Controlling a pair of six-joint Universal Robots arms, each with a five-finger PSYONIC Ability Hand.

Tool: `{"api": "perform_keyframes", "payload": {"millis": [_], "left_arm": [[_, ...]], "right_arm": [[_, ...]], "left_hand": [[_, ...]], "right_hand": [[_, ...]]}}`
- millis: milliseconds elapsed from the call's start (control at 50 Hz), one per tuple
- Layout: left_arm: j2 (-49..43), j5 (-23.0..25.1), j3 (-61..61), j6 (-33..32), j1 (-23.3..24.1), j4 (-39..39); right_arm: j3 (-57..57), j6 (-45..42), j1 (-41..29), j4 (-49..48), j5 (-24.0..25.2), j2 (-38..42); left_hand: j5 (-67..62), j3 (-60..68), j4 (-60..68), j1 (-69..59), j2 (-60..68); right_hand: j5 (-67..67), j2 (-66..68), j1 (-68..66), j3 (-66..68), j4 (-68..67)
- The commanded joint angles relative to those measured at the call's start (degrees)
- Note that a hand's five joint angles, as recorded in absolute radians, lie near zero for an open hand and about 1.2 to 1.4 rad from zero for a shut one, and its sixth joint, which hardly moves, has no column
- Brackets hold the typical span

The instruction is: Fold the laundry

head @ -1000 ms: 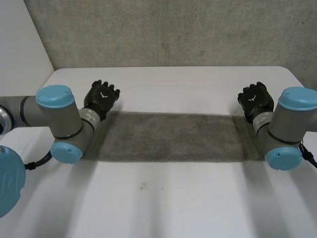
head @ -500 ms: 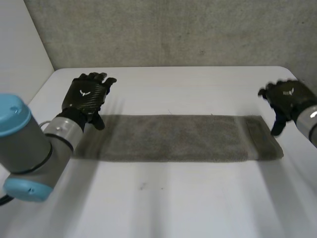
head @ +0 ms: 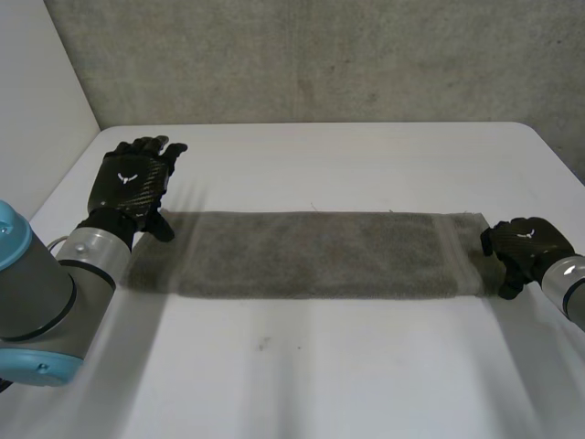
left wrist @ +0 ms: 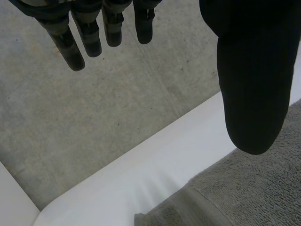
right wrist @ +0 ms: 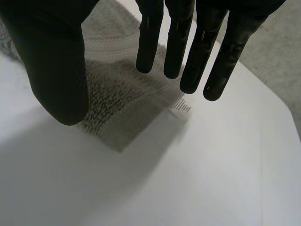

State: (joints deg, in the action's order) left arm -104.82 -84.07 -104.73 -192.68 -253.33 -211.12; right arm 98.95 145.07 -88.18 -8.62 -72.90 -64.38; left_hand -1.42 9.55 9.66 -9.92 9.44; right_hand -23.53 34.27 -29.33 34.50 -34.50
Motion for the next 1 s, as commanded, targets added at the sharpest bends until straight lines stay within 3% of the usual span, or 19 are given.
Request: {"api": "perform_keyframes", "payload": {"millis": [20, 40, 60, 100, 280, 380, 420, 560, 700, 820, 860, 880, 920, 1000], "left_arm": [[0.05, -0.05, -0.03, 0.02, 0.03, 0.01], [-0.03, -0.05, -0.12, 0.02, 0.03, 0.01], [-0.03, -0.05, -0.12, 0.02, 0.03, 0.01], [-0.03, -0.05, -0.21, 0.02, 0.03, -0.08], [0.05, 0.04, -0.56, 0.02, 0.12, -0.17], [-0.03, 0.04, -0.56, 0.02, 0.03, -0.17], [0.05, 0.04, -0.65, 0.02, 0.12, -0.17], [0.32, 0.04, -0.82, 0.02, 0.30, -0.17], [1.72, -0.05, -0.91, 0.11, 0.21, -0.17], [2.16, -0.13, -1.00, 0.11, 0.21, -0.17], [2.34, -0.13, -1.00, 0.11, 0.12, -0.17], [2.34, -0.13, -1.00, 0.11, 0.12, -0.17], [2.43, -0.05, -1.18, 0.02, 0.21, -0.17], [2.43, -0.05, -1.18, 0.02, 0.12, -0.17]], "right_arm": [[-0.33, -0.14, 0.03, 0.19, -0.05, 1.71], [-0.59, -0.14, 0.11, 0.18, 0.04, 2.24], [-0.60, -0.14, 0.11, 0.18, 0.04, 2.25], [-1.30, -0.40, 0.37, -1.21, -0.22, 2.60], [-2.79, -4.09, 3.89, -5.18, -3.04, 2.86], [-6.30, -11.11, 8.98, -4.65, -14.52, 3.57], [-6.74, -12.08, 9.51, -5.00, -16.29, 3.13], [-8.24, -9.28, 8.29, -5.70, -14.99, -2.15], [-10.61, 1.95, -6.89, -7.72, -13.06, -7.42], [-12.20, 5.22, -18.78, -9.40, -10.51, -7.25], [-13.07, 5.14, -27.53, -11.41, -7.36, -5.07], [-13.08, 5.14, -27.57, -11.42, -7.34, -5.05], [-14.30, 5.05, -34.92, -13.25, -3.67, -0.85], [-15.01, 5.22, -40.14, -13.97, -1.28, 2.95]], "left_hand": [[1.42, 0.45, 0.34, -0.08, 0.56], [1.42, 0.45, 0.34, -0.08, 0.56], [1.42, 0.45, 0.34, -0.08, 0.56], [1.42, 0.45, 0.34, -0.08, 0.56], [1.42, 0.45, 0.34, -0.08, 0.56], [1.42, 0.45, 0.34, -0.08, 0.56], [1.42, 0.45, 0.34, -0.08, 0.56], [1.42, 0.45, 0.34, -0.08, 0.56], [1.42, 0.45, 0.34, -0.08, 0.56], [1.42, 0.45, 0.34, -0.08, 0.56], [1.42, 0.45, 0.34, -0.08, 0.56], [1.42, 0.45, 0.34, -0.08, 0.56], [1.42, 0.45, 0.34, -0.08, 0.56], [1.42, 0.45, 0.34, -0.08, 0.56]], "right_hand": [[-13.16, 12.42, -17.37, 12.20, -12.19], [-22.72, 21.98, -26.92, 21.75, -21.74], [-22.81, 22.07, -27.02, 21.84, -21.84], [-46.37, 45.63, -50.58, 45.40, -45.40], [-46.47, 45.73, -50.67, 45.50, -45.50], [-46.47, 45.73, -50.67, 45.50, -45.50], [-46.47, 45.73, -50.67, 45.50, -45.50], [-46.47, 45.73, -50.67, 45.50, -45.50], [-46.47, 45.73, -50.67, 45.50, -45.50], [-46.47, 45.73, -50.67, 45.50, -45.50], [-46.47, 45.73, -50.67, 45.50, -45.50], [-46.47, 45.73, -50.67, 45.50, -45.50], [-46.47, 45.73, -50.67, 45.50, -45.50], [-46.47, 45.73, -50.67, 45.50, -45.50]]}}
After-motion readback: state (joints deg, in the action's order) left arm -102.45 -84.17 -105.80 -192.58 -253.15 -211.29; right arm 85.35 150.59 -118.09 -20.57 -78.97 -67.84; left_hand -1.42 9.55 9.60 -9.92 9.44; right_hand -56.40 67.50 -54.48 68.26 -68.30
